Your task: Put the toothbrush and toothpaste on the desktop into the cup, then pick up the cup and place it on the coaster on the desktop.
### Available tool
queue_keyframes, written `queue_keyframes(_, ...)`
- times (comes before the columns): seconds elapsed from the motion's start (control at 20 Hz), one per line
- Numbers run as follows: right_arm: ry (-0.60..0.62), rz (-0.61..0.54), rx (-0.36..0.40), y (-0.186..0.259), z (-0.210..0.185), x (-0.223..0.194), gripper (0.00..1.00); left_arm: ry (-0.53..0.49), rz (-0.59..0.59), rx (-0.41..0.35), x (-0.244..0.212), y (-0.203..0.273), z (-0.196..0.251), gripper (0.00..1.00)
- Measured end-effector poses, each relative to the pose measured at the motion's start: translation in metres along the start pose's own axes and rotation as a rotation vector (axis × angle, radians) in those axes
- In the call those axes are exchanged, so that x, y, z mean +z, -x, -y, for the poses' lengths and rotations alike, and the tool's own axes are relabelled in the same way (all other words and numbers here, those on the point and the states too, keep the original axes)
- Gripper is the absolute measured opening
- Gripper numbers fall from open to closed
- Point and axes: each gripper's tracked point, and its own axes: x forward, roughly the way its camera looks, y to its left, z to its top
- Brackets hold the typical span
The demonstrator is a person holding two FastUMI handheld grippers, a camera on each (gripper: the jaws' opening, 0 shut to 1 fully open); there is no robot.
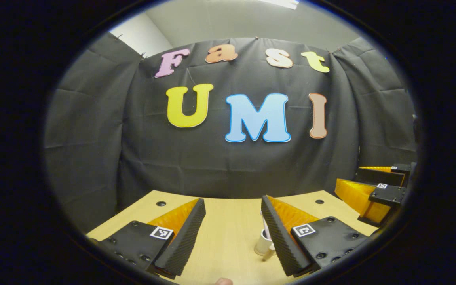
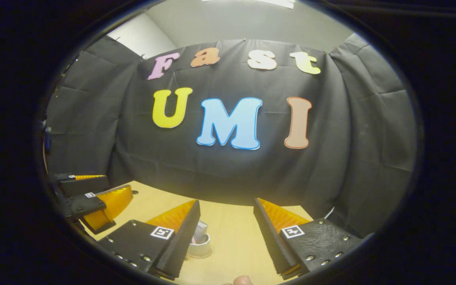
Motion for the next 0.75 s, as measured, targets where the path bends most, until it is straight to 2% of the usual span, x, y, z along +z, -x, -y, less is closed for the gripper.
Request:
queue_keyframes(0.05,-0.003,0.007,0.0,0.001,0.0,0.001,0.83,-0.003,-0.001,-0.01,-0.002,0.0,0.001,0.94)
queue_keyframes(0.1,-0.006,0.012,-0.003,0.001,-0.001,0.002,0.83,-0.009,-0.004,-0.017,-0.004,-0.002,0.001,1.0)
queue_keyframes(0.15,-0.008,0.011,-0.007,0.0,-0.001,0.001,0.83,-0.016,-0.003,-0.026,-0.004,0.0,0.002,0.94)
queue_keyframes(0.2,-0.014,0.007,-0.012,0.001,-0.003,0.001,0.83,-0.024,0.006,-0.032,-0.001,0.001,0.002,1.0)
queue_keyframes(0.25,-0.023,0.0,-0.019,0.003,-0.007,0.0,0.83,-0.029,0.013,-0.039,0.001,0.001,0.003,1.0)
queue_keyframes(0.3,-0.036,0.002,-0.025,0.005,-0.008,0.001,0.83,-0.028,0.016,-0.05,0.003,0.001,0.003,0.94)
queue_keyframes(0.35,-0.049,0.006,-0.033,0.006,-0.008,0.005,0.83,-0.026,0.019,-0.06,0.004,0.001,0.004,1.0)
queue_keyframes(0.7,-0.079,0.018,-0.094,0.01,-0.003,0.008,0.83,-0.025,0.045,-0.1,0.011,-0.004,-0.006,1.0)
queue_keyframes(0.75,-0.088,0.015,-0.104,0.014,-0.002,0.009,0.83,-0.017,0.049,-0.111,0.011,-0.005,-0.004,0.94)
